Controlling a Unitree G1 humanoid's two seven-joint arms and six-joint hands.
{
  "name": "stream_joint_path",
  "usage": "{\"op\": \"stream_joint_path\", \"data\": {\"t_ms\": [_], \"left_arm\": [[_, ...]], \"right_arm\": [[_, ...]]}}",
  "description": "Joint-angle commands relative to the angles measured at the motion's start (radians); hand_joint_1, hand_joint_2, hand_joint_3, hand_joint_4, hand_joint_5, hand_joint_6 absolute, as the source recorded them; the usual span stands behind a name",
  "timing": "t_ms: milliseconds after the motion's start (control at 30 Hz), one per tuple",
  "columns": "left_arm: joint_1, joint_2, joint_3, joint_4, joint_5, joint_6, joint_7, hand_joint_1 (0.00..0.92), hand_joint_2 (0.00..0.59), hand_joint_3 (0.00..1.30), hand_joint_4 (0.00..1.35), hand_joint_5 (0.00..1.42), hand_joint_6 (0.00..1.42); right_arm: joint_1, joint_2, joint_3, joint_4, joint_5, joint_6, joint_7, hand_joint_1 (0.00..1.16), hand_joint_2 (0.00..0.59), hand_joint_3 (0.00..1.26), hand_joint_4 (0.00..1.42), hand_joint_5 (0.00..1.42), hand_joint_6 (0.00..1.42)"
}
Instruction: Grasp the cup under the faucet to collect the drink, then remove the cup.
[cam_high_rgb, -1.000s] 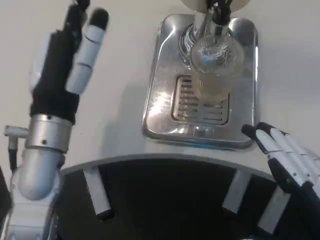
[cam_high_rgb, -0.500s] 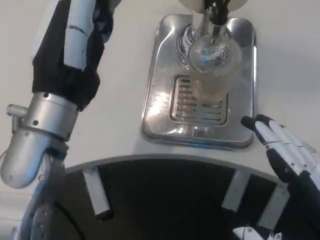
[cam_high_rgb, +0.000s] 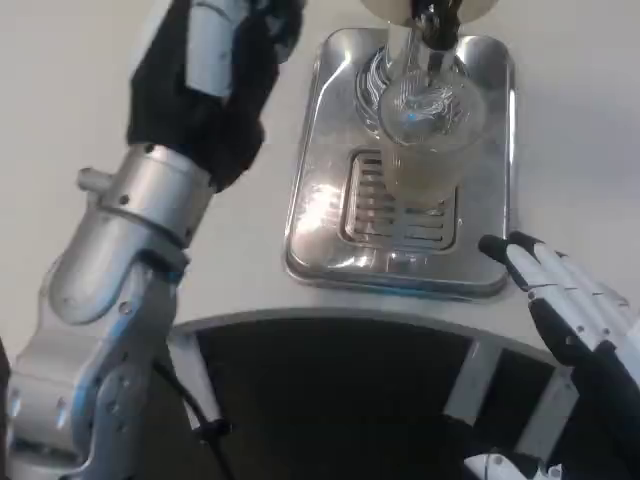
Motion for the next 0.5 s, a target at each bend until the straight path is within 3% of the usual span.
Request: {"op": "stream_joint_path", "data": {"t_ms": [33,500], "left_arm": [[-0.019,-0.017,-0.016,0.015,0.004,-0.003,-0.02,0.0,0.192,0.0,0.0,0.0,0.0],[0.024,-0.045,-0.095,-0.009,0.027,-0.012,-0.072,0.0,0.186,0.0,0.0,0.0,0.0]], "right_arm": [[0.008,-0.002,0.0,-0.004,-0.004,0.01,-0.019,0.6,0.313,0.05,0.0,0.03,0.08],[0.027,0.0,0.035,-0.003,-0.027,0.017,-0.039,0.59,0.321,0.05,0.0,0.03,0.08]]}}
